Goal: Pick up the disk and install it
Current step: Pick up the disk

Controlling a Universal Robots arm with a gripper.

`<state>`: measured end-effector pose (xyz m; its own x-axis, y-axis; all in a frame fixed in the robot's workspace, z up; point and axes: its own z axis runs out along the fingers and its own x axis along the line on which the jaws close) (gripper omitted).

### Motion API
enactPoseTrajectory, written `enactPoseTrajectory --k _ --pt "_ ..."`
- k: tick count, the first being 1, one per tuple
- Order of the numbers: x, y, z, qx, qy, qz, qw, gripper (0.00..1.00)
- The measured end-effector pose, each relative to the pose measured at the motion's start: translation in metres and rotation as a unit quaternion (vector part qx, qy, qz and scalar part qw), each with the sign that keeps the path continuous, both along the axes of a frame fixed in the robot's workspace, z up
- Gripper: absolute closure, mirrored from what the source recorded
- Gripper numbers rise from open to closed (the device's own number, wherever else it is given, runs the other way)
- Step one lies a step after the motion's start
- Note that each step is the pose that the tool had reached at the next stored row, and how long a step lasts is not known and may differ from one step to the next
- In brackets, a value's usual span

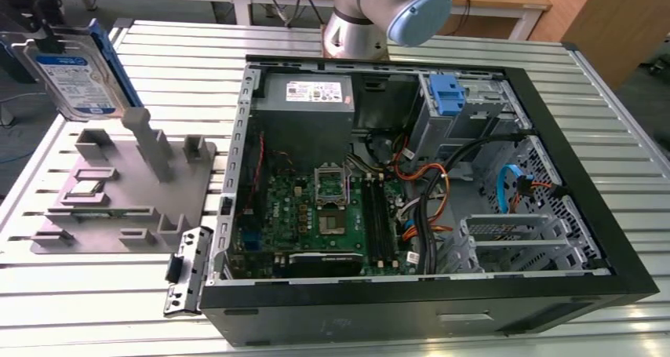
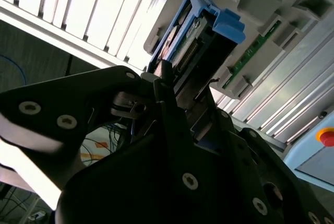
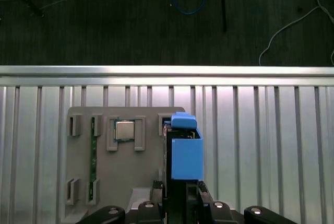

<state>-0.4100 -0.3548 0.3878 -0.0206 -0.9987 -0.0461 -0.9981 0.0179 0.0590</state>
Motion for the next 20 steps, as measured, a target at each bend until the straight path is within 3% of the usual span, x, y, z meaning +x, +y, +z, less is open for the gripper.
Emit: enactPoseTrajectory --k 16,20 --pt "0.0000 0.0000 0.0023 0.0000 -0.0001 0.000 1.0000 0.65" --pt "0.0000 0.0000 0.0104 0.0000 -0.0001 0.000 1.0000 0.65"
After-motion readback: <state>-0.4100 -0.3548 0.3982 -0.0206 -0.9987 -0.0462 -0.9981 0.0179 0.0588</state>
